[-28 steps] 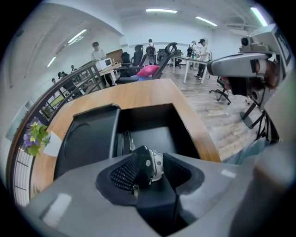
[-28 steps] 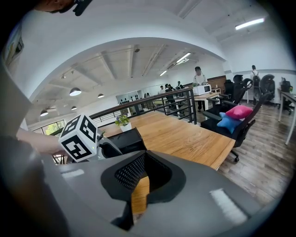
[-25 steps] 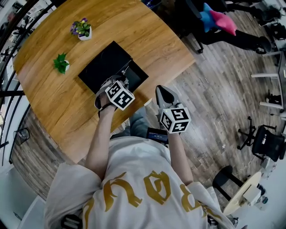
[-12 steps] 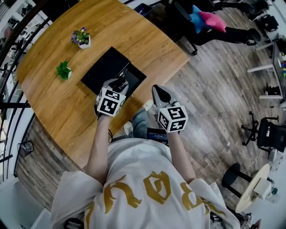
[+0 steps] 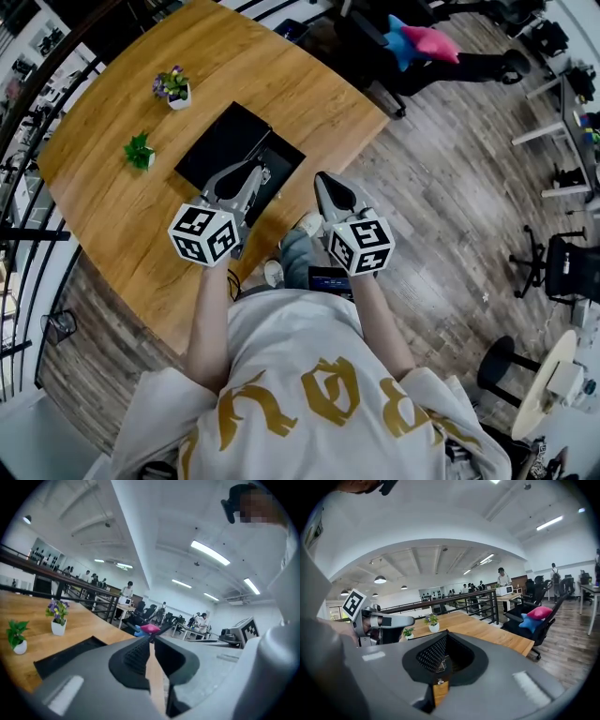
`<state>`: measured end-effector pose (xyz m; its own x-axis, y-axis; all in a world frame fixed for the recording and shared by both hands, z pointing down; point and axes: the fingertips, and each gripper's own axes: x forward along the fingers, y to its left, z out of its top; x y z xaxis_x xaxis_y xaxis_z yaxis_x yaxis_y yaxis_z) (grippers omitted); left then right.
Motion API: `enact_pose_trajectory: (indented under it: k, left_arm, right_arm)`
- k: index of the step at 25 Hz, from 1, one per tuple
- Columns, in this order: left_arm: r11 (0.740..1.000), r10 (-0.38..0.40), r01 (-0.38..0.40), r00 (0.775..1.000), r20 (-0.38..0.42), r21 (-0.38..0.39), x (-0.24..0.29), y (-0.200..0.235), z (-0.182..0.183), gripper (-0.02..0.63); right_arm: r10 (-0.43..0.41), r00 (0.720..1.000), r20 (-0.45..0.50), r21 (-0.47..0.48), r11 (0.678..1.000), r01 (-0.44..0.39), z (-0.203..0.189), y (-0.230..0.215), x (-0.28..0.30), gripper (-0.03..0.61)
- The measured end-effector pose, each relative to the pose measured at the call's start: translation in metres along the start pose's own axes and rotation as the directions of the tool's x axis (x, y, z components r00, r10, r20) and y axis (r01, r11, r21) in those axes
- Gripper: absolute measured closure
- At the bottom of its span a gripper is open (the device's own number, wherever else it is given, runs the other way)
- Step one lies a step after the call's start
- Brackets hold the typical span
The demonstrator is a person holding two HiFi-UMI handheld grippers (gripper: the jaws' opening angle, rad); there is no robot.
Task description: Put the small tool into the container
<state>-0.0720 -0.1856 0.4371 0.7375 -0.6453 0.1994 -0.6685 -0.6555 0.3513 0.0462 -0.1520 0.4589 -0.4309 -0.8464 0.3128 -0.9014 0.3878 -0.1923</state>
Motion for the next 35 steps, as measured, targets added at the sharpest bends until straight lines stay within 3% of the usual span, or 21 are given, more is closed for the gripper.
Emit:
enact_pose_trajectory:
  k: [2,5,35]
  left_arm:
    - [1.0,0.0,-0.001,0.999,0.051,0.027,-0.007,-0.005,0.01,0.61]
    - [1.0,0.001,-0.002,0.997,0.071,0.012,-0.012,-0.006,0.015,0.614]
    - [0.999,0.049,-0.049,0.999,0.011,0.013,-0.024,-0.006,-0.004,0.614]
  right_arm:
    - [-0.012,1.0,0.012,-0.004,1.0,0.012,0.001,0.001,-0.004,0.553]
    - [-0.016,0.999,0.028,-0.009,1.0,0.016,0.004,0.003,-0.008,0.554]
    - [0.004,0.999,0.042,-0.002,1.0,-0.004,0.002,0.015,-0.022,0.554]
